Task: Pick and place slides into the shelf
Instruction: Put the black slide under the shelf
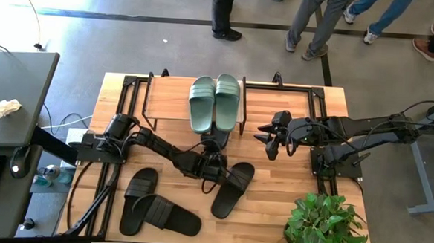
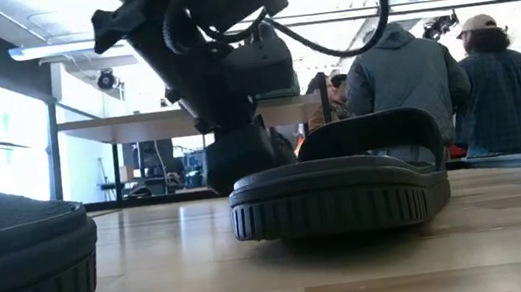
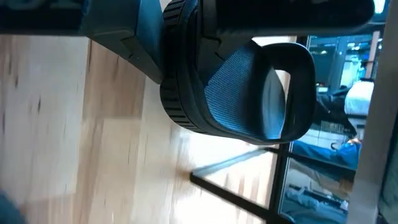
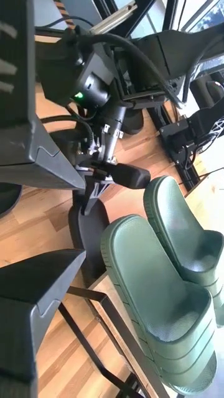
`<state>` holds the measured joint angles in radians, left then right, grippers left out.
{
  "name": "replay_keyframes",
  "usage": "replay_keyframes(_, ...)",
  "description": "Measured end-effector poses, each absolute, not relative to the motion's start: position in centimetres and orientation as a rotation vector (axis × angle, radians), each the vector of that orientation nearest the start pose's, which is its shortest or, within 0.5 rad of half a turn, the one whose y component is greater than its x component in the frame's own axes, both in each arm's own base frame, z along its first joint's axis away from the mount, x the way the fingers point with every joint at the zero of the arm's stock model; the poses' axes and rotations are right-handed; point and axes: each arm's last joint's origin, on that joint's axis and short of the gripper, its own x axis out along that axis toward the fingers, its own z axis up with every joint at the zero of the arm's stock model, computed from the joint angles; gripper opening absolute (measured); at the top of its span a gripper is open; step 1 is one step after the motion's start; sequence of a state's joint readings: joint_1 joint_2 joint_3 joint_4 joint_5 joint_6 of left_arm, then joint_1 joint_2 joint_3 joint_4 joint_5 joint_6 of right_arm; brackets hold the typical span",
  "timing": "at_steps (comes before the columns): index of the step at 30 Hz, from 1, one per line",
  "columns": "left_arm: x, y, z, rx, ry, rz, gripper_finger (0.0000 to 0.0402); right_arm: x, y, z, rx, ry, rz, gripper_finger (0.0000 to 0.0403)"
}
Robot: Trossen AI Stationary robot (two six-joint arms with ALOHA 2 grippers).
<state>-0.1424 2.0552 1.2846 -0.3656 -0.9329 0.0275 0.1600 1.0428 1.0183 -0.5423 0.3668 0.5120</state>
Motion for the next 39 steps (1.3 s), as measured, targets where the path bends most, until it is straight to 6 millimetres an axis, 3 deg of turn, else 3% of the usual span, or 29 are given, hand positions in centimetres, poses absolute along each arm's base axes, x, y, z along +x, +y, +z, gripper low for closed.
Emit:
replay_keyframes(7,40.3,-3.4,13.4,0.607,0.957,0.665,0.0040,21.2,2.4,33.5,0.352,0.481,-0.335,0.0154)
replay_keyframes(16,40.5,-1.9,12.5,0.586,0.991,0.681,0.0039,21.2,2.6,33.5,0.343,0.479,-0.336,0.0154)
replay_keyframes(34,40.8,0.0,12.5,0.488,0.984,0.676,0.0039,21.1,3.1,33.5,0.362,0.475,-0.324,0.0154)
replay_keyframes(39,40.8,0.5,12.5,0.465,0.986,0.664,0.0062,21.1,3.2,33.5,0.364,0.476,-0.319,0.0154)
